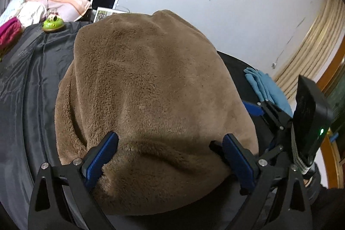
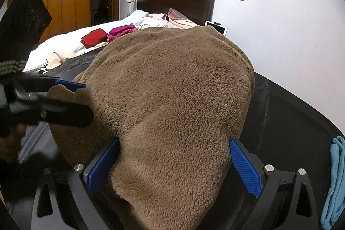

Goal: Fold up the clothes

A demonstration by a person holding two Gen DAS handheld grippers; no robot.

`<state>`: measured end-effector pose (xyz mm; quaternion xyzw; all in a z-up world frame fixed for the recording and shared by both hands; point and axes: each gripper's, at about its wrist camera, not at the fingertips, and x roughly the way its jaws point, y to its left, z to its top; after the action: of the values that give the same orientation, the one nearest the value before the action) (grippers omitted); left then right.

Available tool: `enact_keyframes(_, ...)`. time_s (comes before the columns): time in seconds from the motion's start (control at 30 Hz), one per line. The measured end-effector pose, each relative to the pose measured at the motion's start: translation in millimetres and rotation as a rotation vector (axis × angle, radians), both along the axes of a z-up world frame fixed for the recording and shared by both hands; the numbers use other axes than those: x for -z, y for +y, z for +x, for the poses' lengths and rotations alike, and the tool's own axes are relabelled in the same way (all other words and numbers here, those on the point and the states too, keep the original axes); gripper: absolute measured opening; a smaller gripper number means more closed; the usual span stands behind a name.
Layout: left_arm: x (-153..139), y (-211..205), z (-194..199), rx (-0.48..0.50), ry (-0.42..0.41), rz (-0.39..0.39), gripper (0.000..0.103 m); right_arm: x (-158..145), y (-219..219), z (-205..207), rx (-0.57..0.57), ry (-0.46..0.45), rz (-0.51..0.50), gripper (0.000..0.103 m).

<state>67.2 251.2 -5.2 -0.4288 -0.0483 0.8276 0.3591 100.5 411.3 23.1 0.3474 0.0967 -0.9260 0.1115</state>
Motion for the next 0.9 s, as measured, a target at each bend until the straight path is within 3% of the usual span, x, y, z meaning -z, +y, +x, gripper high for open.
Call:
enact_keyframes(0.3,1.6,-12.8,3.4,0.002,0.008,0.071,0.099,-0.1,-1.6,1.3,0.003,0.001,-0.002,0.101)
enact_keyframes(0.47,-14.1,-26.9,-7.6,-0.005,-0.065,0.168,0.099,0.0,0.2,-1.9,0.007,0.000,-0.004,0.101)
enact_keyframes(0.6,-32.8,-35.5,-21.6,-0.058,-0.067,0.181,0.099,-0.5,0.6,-2.7,0.010,-0.001,-0.009,0.101)
enact_keyframes(0.7,-44.1,-41.8,-32.2,-0.135,-0.014,0.131,0.101,-0.8,0.9,-3.6,0.012,-0.001,-0.011,0.102)
enact_keyframes(0.77,-47.1,-39.6,-39.4,-0.202,0.032,0.033,0.102,-1.0,1.0,-3.9,0.013,-0.001,-0.012,0.102)
enact_keyframes(0.87,-36.9,-33.1,-56.2,-0.232,-0.003,-0.044,0.102,-0.9,1.1,-4.9,0.014,-0.001,-0.013,0.102)
enact_keyframes(0.9,-30.6,-30.9,-61.8,-0.215,-0.040,-0.036,0.102,-0.8,1.0,-5.5,0.013,-0.001,-0.013,0.102)
